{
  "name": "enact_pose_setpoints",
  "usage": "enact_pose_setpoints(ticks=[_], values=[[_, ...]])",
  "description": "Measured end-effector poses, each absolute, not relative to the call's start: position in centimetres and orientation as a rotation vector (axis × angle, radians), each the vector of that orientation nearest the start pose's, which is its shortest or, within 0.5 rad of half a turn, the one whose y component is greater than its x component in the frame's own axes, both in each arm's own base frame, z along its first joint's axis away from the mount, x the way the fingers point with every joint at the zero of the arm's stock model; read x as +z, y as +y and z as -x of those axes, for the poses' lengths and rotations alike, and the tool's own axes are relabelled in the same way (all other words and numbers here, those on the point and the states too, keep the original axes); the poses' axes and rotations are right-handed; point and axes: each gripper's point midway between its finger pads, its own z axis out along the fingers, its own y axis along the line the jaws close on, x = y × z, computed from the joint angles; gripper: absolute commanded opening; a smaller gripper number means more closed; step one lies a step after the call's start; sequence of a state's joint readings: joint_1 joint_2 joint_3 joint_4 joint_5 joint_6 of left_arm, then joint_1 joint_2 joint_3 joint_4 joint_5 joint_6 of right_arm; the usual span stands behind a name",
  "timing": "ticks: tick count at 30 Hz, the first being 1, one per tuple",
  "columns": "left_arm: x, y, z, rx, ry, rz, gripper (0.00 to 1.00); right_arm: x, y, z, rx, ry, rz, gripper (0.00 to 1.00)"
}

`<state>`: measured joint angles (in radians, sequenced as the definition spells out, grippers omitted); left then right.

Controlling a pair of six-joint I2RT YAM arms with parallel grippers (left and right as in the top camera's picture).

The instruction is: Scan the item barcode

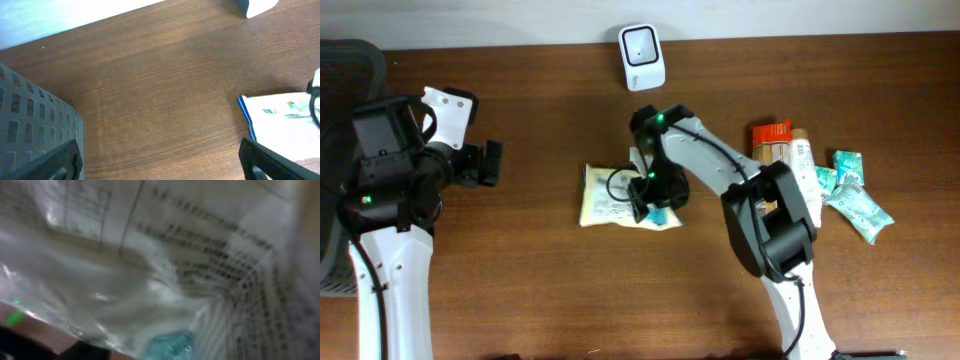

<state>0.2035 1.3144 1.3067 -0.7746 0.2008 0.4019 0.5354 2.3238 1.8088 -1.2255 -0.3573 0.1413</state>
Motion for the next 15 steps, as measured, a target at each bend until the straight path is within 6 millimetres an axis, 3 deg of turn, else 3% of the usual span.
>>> enact_pose_setpoints(ticks=[2, 11, 15], values=[[25.6, 4.1, -37.0, 0.065, 2.311, -0.328, 0.99, 0.3, 26.3, -31.0, 0.430, 3.343, 0.579, 0.04], [25.6, 4.1, -37.0, 0.065, 2.311, -0.328, 0.99, 0.4, 26.2, -31.2, 0.427, 3.353, 0.505, 0.04], [25.6, 4.1, -37.0, 0.065, 2.311, -0.328, 0.99, 1.9, 24.9, -32.4, 0.279, 3.287, 0.619, 0.04]])
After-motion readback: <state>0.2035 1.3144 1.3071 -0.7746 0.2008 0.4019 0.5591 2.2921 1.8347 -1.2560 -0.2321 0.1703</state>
